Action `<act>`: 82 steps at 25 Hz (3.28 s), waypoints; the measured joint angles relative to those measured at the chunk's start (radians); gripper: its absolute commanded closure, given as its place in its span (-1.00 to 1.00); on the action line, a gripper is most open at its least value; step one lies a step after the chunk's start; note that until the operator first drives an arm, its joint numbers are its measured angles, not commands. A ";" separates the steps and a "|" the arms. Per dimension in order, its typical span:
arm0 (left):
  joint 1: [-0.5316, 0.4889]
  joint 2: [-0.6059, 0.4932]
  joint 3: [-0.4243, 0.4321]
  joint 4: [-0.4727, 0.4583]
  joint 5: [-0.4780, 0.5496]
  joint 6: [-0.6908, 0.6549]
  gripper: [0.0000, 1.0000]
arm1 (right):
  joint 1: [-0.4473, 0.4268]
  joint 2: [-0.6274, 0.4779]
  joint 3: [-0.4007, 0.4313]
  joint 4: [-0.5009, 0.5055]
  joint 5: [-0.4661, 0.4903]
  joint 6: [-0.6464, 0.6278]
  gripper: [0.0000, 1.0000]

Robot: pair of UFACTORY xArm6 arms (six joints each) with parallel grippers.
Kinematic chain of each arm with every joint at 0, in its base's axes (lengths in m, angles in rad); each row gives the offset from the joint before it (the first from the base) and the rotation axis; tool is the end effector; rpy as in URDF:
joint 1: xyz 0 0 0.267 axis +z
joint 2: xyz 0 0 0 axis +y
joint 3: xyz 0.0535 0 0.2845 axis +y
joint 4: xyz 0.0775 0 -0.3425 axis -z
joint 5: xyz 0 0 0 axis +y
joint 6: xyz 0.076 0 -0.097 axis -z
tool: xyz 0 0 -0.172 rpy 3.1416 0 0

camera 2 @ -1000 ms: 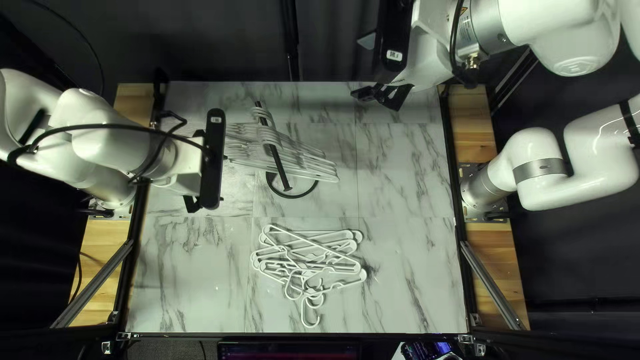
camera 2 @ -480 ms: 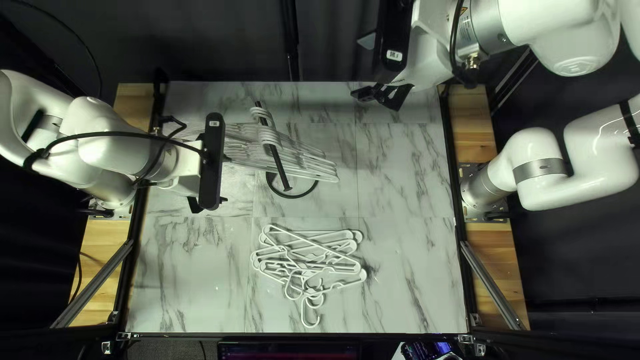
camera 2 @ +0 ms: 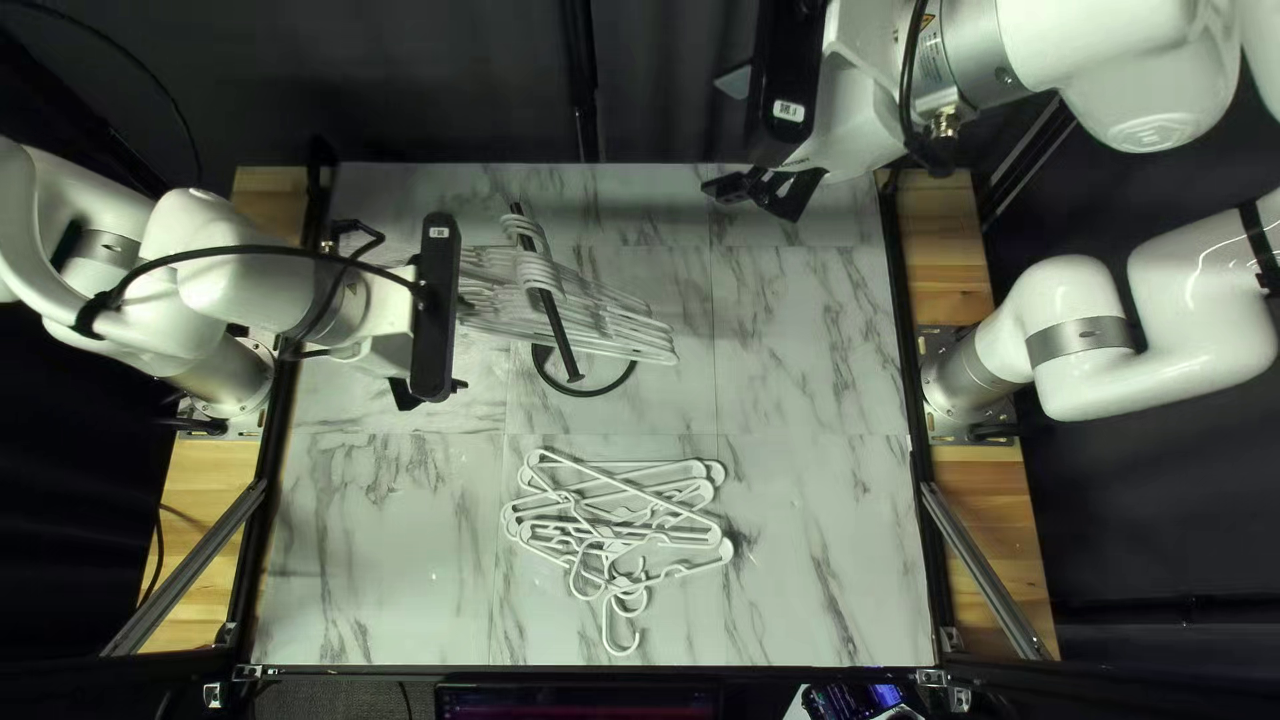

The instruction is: Remove hangers from rack and place onto table

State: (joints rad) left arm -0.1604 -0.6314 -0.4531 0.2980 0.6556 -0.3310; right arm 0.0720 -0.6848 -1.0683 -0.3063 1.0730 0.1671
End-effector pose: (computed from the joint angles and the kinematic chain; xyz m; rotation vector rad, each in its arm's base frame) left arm 0.3972 -0.0334 0.2277 -2.9409 0.0395 -0.7019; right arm 0.4141 -0.0306 0.5073 2.7381 -0.0598 1.0145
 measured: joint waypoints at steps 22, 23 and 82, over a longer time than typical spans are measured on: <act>0.010 0.003 0.039 -0.024 -0.075 0.018 -1.00 | 0.000 0.000 0.000 0.000 0.000 0.000 -1.00; 0.009 0.004 0.038 -0.023 -0.076 0.016 -1.00 | 0.000 0.000 0.000 0.000 0.000 0.000 -1.00; 0.014 0.002 0.000 0.009 -0.033 -0.006 -1.00 | 0.000 0.000 0.000 0.000 0.000 0.000 -1.00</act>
State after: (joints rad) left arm -0.1462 -0.6296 -0.4529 0.3067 0.6231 -0.3373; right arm 0.0720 -0.6848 -1.0683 -0.3063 1.0730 0.1671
